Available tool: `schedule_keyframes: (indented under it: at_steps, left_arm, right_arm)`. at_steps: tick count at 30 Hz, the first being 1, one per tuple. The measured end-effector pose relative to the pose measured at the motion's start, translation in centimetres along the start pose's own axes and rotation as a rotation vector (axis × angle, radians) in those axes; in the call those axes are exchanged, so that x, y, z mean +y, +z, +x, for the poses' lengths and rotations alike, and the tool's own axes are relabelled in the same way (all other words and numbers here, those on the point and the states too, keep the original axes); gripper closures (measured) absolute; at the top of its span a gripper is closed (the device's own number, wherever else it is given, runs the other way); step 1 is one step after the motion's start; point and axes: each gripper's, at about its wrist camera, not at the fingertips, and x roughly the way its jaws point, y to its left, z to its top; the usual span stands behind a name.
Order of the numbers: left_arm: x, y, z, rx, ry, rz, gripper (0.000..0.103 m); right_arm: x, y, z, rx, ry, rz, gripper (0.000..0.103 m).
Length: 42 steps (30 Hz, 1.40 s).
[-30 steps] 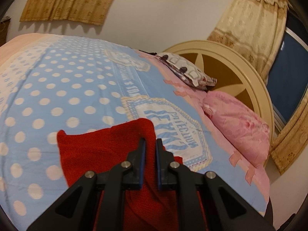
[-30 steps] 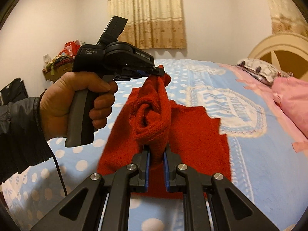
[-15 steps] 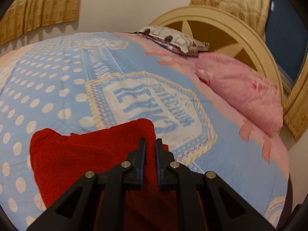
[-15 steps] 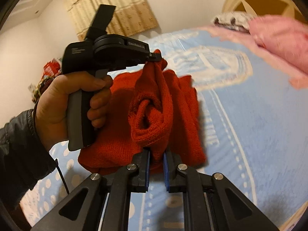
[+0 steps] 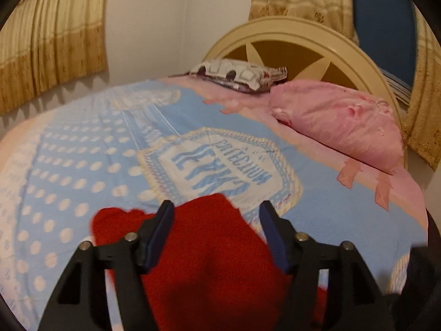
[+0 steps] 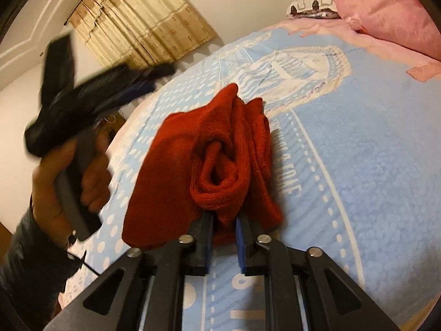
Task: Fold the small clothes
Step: 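Open the left gripper and withdraw it, then open the right gripper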
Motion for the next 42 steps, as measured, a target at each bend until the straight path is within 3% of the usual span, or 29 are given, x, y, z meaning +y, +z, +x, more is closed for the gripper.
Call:
schedule_keyframes:
  at_steps: [4,6,10,12,15,17,19,22,24,28,32,35,36,38,40,42]
  left_arm:
    - [1.2,-3.5,-3.0,-0.004,0.049,0.017,0.036]
    - [1.7,-5.2,-3.7,-0.007,0.053,0.009,0.036]
    - [1.9,-7.7,-3.7,0.01,0.086,-0.002,0.036]
    - [2.0,-8.4,-3.5,0.02,0.082,-0.036,0.033]
    - [1.9,-9.2,-3.6,0.019,0.079,-0.056,0.026]
    - [1.8,-9.7,-3.3,0.017,0.091,-0.051,0.025]
    - [1.8,-10.1,-2.8,0.027,0.095,-0.051,0.025]
    - [2.0,-10.5,-2.2,0.032,0.09,-0.068,0.022]
    - [2.1,-10.7,-2.3,0.022,0.089,-0.079,0.015]
    - [1.4,-11.5,-2.1,0.006,0.087,-0.06,0.007]
    - [1.5,-11.6,-1.9,0.017,0.092,-0.066,0.006]
    - [1.8,-11.7,-1.7,0.023,0.083,-0.084,0.006]
    - [1.9,-11.7,-1.6,0.031,0.079,-0.086,0.006]
    - [1.8,-11.7,-1.3,0.04,0.078,-0.088,0.005]
    - [1.7,-11.7,-1.2,0.043,0.087,-0.085,0.003]
    - [1.8,-11.7,-1.2,0.046,0.091,-0.09,0.001]
  right_arm:
    - [1.9,0.4,-3.2,-0.141,-0.082,-0.112,0.073]
    - [3.4,0.9,-4.0,-0.171,-0.07,-0.17,0.073]
    - [6.7,2.7,-2.0,-0.098,-0.044,-0.292,0.073]
    - [7.3,3.7,0.1,-0.064,-0.131,-0.34,0.073]
    - [5.5,5.7,2.6,-0.024,-0.179,-0.283,0.073]
    - [3.9,6.8,4.8,0.052,-0.197,-0.233,0.073]
    - [1.9,7.7,6.5,0.134,-0.15,-0.15,0.08]
    - [1.4,7.9,5.5,0.102,-0.185,-0.171,0.085]
    - [1.5,7.6,4.5,0.076,-0.223,-0.186,0.085]
    - [0.0,7.2,5.6,0.125,-0.252,-0.172,0.085]
    - [0.8,8.3,5.5,0.131,-0.264,-0.198,0.075]
    - [3.5,9.3,4.2,0.034,-0.34,-0.29,0.071]
    - [4.6,9.7,4.2,0.01,-0.341,-0.327,0.071]
    - [6.7,10.1,4.9,0.025,-0.263,-0.378,0.071]
    - [8.4,10.2,6.9,0.09,-0.175,-0.427,0.071]
    - [8.7,9.9,10.0,0.173,-0.199,-0.463,0.071]
